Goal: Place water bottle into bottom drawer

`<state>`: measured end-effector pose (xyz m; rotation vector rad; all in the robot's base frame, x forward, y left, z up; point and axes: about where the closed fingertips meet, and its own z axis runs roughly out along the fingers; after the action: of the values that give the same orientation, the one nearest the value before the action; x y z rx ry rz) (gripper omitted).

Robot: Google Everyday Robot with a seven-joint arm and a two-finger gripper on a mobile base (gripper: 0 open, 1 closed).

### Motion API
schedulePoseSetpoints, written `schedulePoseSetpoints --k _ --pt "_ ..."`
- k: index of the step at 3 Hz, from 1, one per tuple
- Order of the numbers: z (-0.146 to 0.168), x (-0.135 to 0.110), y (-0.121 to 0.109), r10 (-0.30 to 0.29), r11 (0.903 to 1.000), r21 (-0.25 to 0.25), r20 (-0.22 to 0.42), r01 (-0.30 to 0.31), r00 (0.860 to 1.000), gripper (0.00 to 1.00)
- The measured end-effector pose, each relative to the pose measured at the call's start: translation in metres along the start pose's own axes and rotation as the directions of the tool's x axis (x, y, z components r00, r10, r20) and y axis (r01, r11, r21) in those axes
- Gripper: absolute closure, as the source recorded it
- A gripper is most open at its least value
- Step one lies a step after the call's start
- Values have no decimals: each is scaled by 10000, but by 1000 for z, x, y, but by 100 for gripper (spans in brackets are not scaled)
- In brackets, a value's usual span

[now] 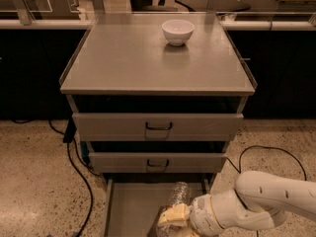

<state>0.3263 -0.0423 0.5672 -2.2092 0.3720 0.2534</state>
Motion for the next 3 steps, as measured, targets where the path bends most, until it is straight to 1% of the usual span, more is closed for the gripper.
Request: schedulePoseSetpoints --k 1,2,3 --pt "22 12 30 156 9997 200 -317 -150 9994 100" --pt "56 47 70 194 9989 436 -641 -167 9978 100" --pt "112 105 116 352 9967 757 -788 -292 9963 100"
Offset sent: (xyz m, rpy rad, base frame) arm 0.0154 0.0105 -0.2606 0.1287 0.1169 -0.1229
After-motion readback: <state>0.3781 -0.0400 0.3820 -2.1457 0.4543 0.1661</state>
